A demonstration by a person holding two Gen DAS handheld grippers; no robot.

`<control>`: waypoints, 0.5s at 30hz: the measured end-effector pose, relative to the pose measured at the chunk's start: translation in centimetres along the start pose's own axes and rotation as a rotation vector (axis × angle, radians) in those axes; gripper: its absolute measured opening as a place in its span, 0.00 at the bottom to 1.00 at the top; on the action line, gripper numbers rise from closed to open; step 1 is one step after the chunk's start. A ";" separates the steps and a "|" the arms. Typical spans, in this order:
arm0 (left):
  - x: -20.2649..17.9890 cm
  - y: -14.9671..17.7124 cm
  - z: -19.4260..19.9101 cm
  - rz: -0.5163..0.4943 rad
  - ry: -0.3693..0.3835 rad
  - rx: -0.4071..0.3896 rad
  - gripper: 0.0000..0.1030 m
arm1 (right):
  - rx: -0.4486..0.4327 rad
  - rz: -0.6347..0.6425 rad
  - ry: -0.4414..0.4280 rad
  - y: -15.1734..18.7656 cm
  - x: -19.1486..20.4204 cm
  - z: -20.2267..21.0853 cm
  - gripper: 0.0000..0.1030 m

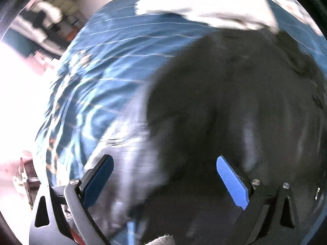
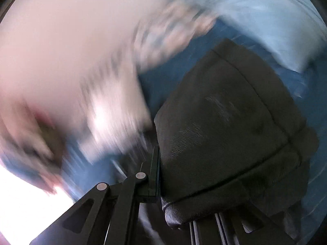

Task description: Fold large clothes

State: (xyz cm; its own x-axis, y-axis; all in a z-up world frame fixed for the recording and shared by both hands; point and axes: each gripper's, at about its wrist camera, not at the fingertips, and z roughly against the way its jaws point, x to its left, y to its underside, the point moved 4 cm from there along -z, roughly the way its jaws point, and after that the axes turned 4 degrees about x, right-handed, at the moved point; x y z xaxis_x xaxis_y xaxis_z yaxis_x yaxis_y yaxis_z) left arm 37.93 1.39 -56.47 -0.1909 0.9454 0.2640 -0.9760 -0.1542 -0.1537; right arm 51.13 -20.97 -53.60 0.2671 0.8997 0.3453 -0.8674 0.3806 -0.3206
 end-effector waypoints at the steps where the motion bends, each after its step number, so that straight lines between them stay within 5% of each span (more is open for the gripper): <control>1: 1.5 0.1 -0.3 0.024 -0.002 0.004 1.00 | 0.088 0.081 0.046 2.1 2.4 -2.6 0.08; 3: 4.7 0.9 -0.7 0.073 -0.007 0.022 1.00 | 0.305 0.204 0.096 5.5 6.4 -7.9 0.14; 4: 5.9 1.2 -0.9 0.096 -0.005 0.035 1.00 | 0.342 0.224 0.074 6.9 7.7 -8.6 0.15; 8: 11.0 3.8 -1.4 0.191 -0.005 0.089 1.00 | 0.342 0.305 -0.007 10.0 11.7 -6.4 0.51; 11: 14.1 6.8 -1.8 0.263 0.002 0.156 1.00 | 0.357 0.260 -0.143 10.7 12.7 -3.4 0.53; 15: 17.8 10.9 -3.2 0.398 0.102 0.275 1.00 | 0.384 0.163 -0.136 9.2 8.7 -1.4 0.54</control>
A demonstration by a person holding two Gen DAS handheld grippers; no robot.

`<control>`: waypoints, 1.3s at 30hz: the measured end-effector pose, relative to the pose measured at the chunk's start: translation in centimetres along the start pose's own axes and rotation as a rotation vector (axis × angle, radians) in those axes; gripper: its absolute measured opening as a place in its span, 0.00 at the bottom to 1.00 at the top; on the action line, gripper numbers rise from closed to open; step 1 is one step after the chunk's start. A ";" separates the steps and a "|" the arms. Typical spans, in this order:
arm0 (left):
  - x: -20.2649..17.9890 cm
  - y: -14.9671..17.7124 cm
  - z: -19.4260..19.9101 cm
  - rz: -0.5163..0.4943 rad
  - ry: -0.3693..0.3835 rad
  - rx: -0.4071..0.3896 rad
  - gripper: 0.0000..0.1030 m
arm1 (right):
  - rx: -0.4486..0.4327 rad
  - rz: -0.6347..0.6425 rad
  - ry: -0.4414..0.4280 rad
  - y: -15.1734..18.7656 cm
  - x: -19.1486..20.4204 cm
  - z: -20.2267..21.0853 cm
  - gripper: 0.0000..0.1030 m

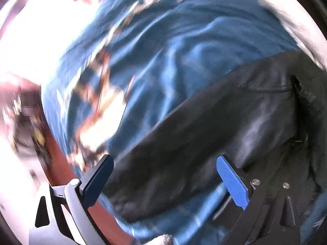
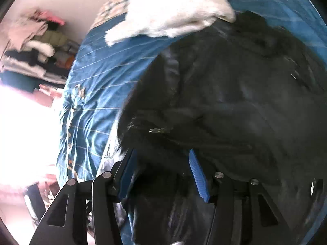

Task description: Fold large clothes

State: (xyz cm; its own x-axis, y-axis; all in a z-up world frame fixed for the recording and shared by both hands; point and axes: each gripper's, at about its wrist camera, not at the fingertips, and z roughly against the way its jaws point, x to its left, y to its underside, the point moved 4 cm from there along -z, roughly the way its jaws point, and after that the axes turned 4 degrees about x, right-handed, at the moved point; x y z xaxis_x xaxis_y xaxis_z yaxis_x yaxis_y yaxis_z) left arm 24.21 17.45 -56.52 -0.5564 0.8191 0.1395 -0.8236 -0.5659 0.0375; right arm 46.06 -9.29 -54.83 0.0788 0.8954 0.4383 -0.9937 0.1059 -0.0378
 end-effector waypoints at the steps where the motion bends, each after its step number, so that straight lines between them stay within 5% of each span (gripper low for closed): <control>1: 1.3 0.5 -0.8 0.054 0.050 0.044 1.00 | 0.012 -0.032 -0.001 0.0 -1.4 0.5 0.54; 7: 8.1 4.9 -7.3 0.470 0.341 0.261 0.99 | 0.064 -0.146 0.083 2.1 -5.2 -1.1 0.54; 10: 9.6 5.7 -9.6 0.631 0.451 0.266 0.99 | 0.081 -0.164 0.096 3.4 -5.2 -1.8 0.54; 13: 10.4 5.1 -10.6 0.735 0.475 0.248 0.98 | 0.096 -0.187 0.069 4.2 -4.3 -2.5 0.54; 17: 11.1 3.3 -10.2 0.720 0.425 0.191 0.95 | 0.101 -0.182 0.053 5.1 -2.6 -2.5 0.54; 20: 11.4 3.0 -7.5 0.693 0.461 0.141 0.95 | 0.098 -0.184 0.038 5.7 -1.8 -2.1 0.54; 25: 9.5 7.1 -7.0 0.677 0.512 0.220 0.95 | 0.107 -0.158 0.094 6.7 -1.9 -1.7 0.54; 28: 9.7 7.4 -9.4 0.784 0.547 0.211 0.94 | 0.116 -0.152 0.143 7.0 -2.8 -1.7 0.54; 32: 11.7 4.8 -10.8 0.956 0.507 0.156 0.81 | 0.103 -0.115 0.232 7.5 -3.9 -1.6 0.54; 37: 15.1 -0.2 -8.5 0.938 0.428 0.019 0.24 | 0.092 -0.077 0.328 7.7 -4.8 -1.9 0.54; 39: 16.2 -2.9 -7.1 0.893 0.457 -0.057 0.19 | 0.096 -0.096 0.326 7.8 -5.1 -2.2 0.54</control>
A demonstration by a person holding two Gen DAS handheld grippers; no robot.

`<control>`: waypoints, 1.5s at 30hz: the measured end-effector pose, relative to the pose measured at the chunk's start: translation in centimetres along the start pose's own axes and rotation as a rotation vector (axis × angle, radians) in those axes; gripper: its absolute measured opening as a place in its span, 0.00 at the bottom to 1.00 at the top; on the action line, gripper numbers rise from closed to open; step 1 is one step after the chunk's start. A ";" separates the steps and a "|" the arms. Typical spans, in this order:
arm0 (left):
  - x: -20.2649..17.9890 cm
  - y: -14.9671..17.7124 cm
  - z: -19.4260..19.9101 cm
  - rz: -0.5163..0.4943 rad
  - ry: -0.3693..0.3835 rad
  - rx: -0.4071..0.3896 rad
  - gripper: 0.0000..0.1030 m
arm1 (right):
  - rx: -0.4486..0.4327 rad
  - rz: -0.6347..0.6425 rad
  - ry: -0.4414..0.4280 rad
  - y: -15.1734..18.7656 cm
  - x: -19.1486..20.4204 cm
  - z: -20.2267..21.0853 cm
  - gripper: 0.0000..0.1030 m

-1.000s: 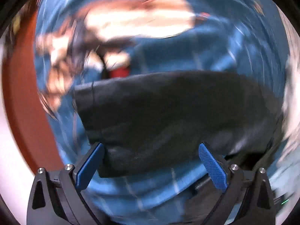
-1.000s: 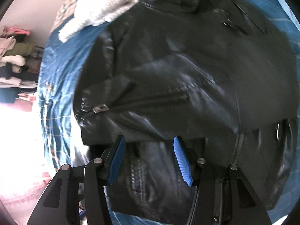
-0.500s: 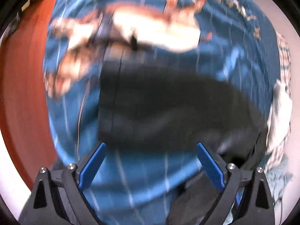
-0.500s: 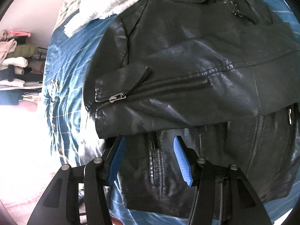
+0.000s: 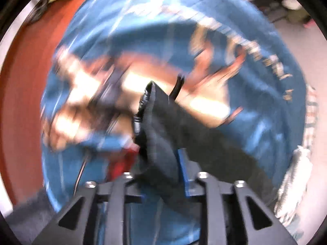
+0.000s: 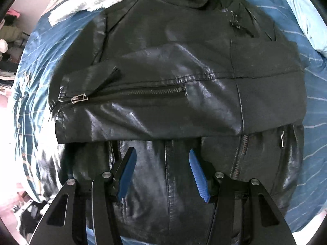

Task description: Fold large clothes

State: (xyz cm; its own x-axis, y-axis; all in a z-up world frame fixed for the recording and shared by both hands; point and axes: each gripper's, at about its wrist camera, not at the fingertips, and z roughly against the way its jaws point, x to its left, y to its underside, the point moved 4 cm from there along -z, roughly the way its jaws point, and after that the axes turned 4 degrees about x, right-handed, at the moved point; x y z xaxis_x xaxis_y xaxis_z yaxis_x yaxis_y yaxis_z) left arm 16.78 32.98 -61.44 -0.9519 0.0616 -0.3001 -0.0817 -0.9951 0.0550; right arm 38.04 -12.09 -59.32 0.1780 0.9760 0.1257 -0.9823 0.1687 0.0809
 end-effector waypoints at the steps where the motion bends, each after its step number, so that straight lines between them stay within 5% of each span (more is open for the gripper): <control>1: -1.0 -1.2 0.6 -0.024 0.046 -0.022 0.19 | 0.003 -0.006 -0.001 0.1 -0.1 -0.1 0.54; 5: -3.4 -3.6 1.1 -0.102 0.290 -0.009 0.24 | 0.014 -0.025 -0.010 0.6 0.2 -0.6 0.54; 10: 1.3 -1.9 -3.0 0.053 0.413 0.130 0.25 | -0.005 -0.042 0.011 1.0 0.8 -1.3 0.54; 14: 2.5 -0.1 -3.4 0.098 0.480 0.122 0.36 | -0.019 -0.014 0.046 1.0 1.8 -1.7 0.54; 18: -1.4 0.2 -3.7 -0.015 0.377 0.063 0.57 | -0.084 0.061 0.168 0.5 3.5 -1.7 0.54; 23: -4.7 0.1 -3.5 -0.181 0.157 -0.024 0.57 | -0.215 0.162 0.382 0.3 6.3 -1.3 0.61; 24: -4.5 0.3 -3.5 -0.207 0.128 -0.044 0.56 | -0.240 0.167 0.400 0.3 6.9 -1.1 0.61; 26: -5.5 0.0 -2.9 -0.261 0.084 -0.089 0.29 | -0.275 0.181 0.423 0.3 8.0 -0.9 0.62; 28: -6.1 -0.3 -2.1 -0.309 0.047 -0.109 0.13 | -0.300 0.186 0.422 0.3 8.7 -0.4 0.63; 36: -10.7 -1.5 2.3 -0.546 -0.055 -0.237 0.09 | -0.367 0.152 0.378 -0.3 10.7 1.5 0.69; 39: -14.2 0.9 4.3 -0.731 -0.084 -0.300 0.08 | -0.426 0.125 0.340 -0.4 10.2 3.2 0.79; 45: -21.0 7.9 5.9 -1.015 -0.085 -0.362 0.07 | -0.458 -0.010 0.283 -0.6 4.5 5.5 0.82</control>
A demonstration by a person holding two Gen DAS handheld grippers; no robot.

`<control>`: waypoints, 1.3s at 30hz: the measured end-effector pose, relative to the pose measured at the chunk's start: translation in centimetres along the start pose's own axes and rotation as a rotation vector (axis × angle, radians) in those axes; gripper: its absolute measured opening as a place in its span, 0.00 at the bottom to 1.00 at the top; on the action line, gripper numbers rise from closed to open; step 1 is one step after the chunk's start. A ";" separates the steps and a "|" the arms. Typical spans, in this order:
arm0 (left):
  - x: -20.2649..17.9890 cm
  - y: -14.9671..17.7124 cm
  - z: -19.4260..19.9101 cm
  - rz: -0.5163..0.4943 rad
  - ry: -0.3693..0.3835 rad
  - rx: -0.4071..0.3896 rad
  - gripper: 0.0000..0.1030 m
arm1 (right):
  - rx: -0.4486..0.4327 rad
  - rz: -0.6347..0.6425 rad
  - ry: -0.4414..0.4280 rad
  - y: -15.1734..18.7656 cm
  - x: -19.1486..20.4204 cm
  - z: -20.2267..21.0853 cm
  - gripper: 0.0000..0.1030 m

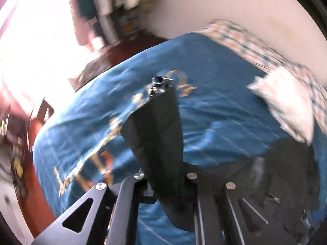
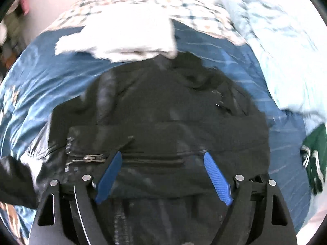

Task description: Fold large clothes

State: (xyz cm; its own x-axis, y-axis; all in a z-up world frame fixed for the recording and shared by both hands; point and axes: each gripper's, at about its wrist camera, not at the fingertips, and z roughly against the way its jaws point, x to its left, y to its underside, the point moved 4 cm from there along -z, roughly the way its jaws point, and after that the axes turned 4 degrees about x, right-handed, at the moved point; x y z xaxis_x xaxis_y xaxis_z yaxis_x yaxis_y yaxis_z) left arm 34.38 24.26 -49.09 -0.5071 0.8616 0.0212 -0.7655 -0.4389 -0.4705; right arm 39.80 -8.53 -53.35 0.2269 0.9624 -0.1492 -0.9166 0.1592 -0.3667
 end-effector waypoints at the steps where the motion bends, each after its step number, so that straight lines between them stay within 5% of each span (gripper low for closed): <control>1: -1.8 -0.1 0.4 -0.040 0.004 -0.012 0.06 | 0.004 -0.035 -0.008 0.1 -1.5 0.0 0.82; 5: -11.4 1.0 2.4 -0.212 0.074 -0.031 0.06 | 0.019 -0.159 -0.033 0.5 -8.5 -1.3 0.82; 15: -35.6 11.0 4.6 -0.452 0.287 0.136 0.06 | 0.124 -0.370 -0.019 3.3 -28.0 -4.9 0.82; 22: -44.2 16.3 4.0 -0.527 0.327 0.248 0.07 | 0.169 -0.442 -0.002 4.7 -38.0 -6.7 0.82; 29: -46.4 18.0 3.9 -0.535 0.293 0.312 0.08 | 0.217 -0.519 -0.116 5.4 -41.7 -7.5 0.82; 30: -46.3 17.8 4.1 -0.530 0.293 0.306 0.14 | 0.219 -0.528 -0.145 5.5 -41.4 -7.2 0.82; 32: -46.2 17.0 4.4 -0.504 0.338 0.298 0.40 | 0.233 -0.532 -0.242 4.9 -41.2 -7.2 0.82; 33: -45.8 16.5 4.6 -0.485 0.349 0.304 0.80 | 0.235 -0.530 -0.274 4.8 -40.8 -7.0 0.82; 34: -45.4 16.0 4.6 -0.453 0.361 0.314 0.97 | 0.237 -0.527 -0.312 4.6 -40.4 -6.8 0.82; 39: -41.9 13.4 5.3 -0.368 0.337 0.305 0.97 | 0.262 -0.547 -0.538 2.4 -38.3 -6.3 0.82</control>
State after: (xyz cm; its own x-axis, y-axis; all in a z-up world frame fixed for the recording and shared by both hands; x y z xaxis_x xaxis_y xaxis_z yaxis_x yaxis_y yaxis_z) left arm 43.30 -19.11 -51.62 -0.0702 0.9830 -0.1698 -0.9722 -0.1055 -0.2089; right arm 30.94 -46.44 -54.36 0.5375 0.6967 0.4752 -0.7840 0.6203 -0.0226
